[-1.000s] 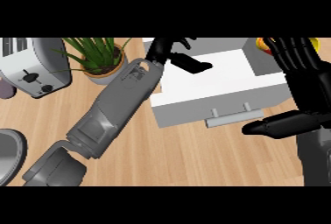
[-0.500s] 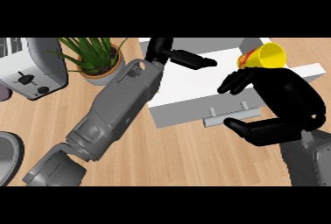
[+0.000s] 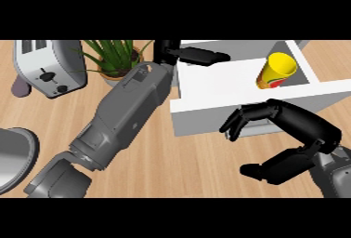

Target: Pick up the cup, place it into the drawer and close the drawer

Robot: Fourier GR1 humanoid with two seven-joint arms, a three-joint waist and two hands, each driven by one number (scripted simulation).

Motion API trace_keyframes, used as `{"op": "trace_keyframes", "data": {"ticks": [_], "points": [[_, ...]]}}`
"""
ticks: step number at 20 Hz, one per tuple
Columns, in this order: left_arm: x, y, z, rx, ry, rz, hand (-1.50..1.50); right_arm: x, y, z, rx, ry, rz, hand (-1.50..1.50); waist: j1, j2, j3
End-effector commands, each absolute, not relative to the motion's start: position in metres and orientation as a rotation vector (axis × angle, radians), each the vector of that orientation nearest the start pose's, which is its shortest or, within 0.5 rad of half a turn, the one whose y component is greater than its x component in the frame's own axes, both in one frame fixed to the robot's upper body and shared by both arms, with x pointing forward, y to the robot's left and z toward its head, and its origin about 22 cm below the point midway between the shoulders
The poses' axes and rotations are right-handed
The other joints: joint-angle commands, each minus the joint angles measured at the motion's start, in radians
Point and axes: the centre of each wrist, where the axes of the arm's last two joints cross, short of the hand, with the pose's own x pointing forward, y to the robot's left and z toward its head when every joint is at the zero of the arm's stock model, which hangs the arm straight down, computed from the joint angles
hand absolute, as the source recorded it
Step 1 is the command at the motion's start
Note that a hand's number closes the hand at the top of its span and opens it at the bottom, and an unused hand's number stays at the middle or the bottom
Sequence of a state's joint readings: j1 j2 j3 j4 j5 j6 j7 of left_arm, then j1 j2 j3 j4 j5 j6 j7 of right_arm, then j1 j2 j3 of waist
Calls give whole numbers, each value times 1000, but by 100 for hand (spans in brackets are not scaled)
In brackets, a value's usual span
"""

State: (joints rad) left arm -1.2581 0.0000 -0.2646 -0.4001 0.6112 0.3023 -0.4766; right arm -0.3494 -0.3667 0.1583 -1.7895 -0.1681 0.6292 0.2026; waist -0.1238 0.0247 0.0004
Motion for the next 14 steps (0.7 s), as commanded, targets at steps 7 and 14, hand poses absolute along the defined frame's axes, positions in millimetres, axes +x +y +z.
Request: {"op": "trace_keyframes", "data": {"ticks": [7, 14], "points": [[434, 59, 91, -278, -1915, 25, -150, 286, -213, 77, -55, -1496, 1230, -150, 113, -8, 1], [436, 81, 96, -330, -1927, 67, -150, 324, -206, 9, -92, -1315, 1332, -150, 177, -15, 1]]}}
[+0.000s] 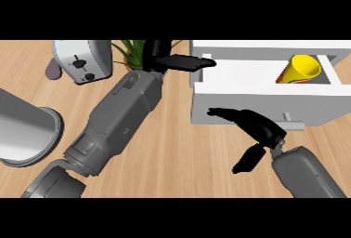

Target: Pick up the cup, place it into the drawer and close the drawer

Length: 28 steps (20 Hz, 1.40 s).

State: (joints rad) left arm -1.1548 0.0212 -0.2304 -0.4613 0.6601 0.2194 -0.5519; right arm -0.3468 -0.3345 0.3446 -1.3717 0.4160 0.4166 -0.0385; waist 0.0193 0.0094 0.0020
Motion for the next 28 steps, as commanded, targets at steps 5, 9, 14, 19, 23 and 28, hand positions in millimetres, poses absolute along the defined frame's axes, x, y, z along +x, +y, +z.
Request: {"op": "trace_keyframes", "data": {"ticks": [5, 9, 14, 19, 23, 28], "points": [[430, 98, 88, -338, -1912, 74, -150, 352, -226, -16, -172, -1304, 1258, 150, 72, 0, 1], [429, 121, 87, -362, -1904, 83, -150, 380, -242, 1, -155, -1439, 1155, 150, 88, 7, 2], [421, 139, 73, -391, -1905, 71, -150, 409, -264, 33, -257, -1543, 1022, 150, 123, 18, 4], [419, 151, 72, -401, -1905, 39, -150, 431, -277, 70, -347, -1561, 911, 150, 156, 29, 3], [418, 154, 73, -413, -1896, 39, -150, 437, -292, 95, -363, -1591, 849, 150, 169, 34, 3], [413, 160, 64, -436, -1883, 31, -150, 436, -302, 105, -343, -1617, 824, 150, 188, 41, 2]]}}
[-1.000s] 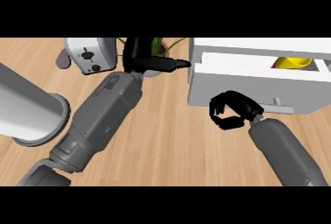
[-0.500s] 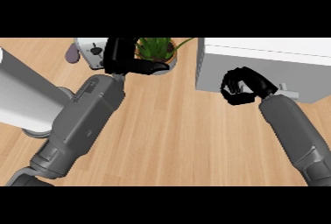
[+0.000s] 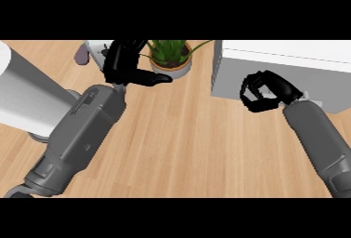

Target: Pick up the cup, place it into the drawer and close the drawer

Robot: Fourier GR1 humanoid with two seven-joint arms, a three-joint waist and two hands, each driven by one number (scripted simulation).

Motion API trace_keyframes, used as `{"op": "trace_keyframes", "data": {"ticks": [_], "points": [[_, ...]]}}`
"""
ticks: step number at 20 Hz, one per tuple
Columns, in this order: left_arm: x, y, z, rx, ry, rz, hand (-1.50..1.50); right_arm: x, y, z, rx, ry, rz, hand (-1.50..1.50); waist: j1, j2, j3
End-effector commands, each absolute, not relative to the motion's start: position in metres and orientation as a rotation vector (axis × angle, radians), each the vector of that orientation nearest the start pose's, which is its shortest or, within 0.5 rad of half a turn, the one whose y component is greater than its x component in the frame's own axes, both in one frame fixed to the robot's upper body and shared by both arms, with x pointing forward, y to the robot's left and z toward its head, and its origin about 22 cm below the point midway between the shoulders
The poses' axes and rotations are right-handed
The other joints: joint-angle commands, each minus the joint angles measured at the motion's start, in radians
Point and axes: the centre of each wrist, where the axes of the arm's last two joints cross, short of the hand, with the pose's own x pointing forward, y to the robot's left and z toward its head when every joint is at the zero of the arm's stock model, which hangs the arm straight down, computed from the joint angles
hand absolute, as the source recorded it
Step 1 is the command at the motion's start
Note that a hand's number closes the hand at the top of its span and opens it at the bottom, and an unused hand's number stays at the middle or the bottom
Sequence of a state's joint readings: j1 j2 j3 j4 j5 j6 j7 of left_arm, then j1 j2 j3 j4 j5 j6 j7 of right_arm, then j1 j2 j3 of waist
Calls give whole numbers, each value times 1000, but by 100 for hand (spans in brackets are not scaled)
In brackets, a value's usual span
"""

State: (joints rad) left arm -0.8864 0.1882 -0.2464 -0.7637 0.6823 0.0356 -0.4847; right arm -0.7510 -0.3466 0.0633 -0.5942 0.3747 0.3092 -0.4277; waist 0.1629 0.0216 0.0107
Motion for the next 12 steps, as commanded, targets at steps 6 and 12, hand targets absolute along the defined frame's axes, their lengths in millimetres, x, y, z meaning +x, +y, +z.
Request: {"op": "trace_keyframes", "data": {"ticks": [6, 12], "points": [[412, 158, 69, -478, -1890, 18, -150, 433, -316, 118, -297, -1633, 822, 150, 59, 34, -6], [409, 168, 63, -469, -1879, 14, -150, 431, -320, 123, -277, -1625, 802, 150, 70, 29, -7]]}}
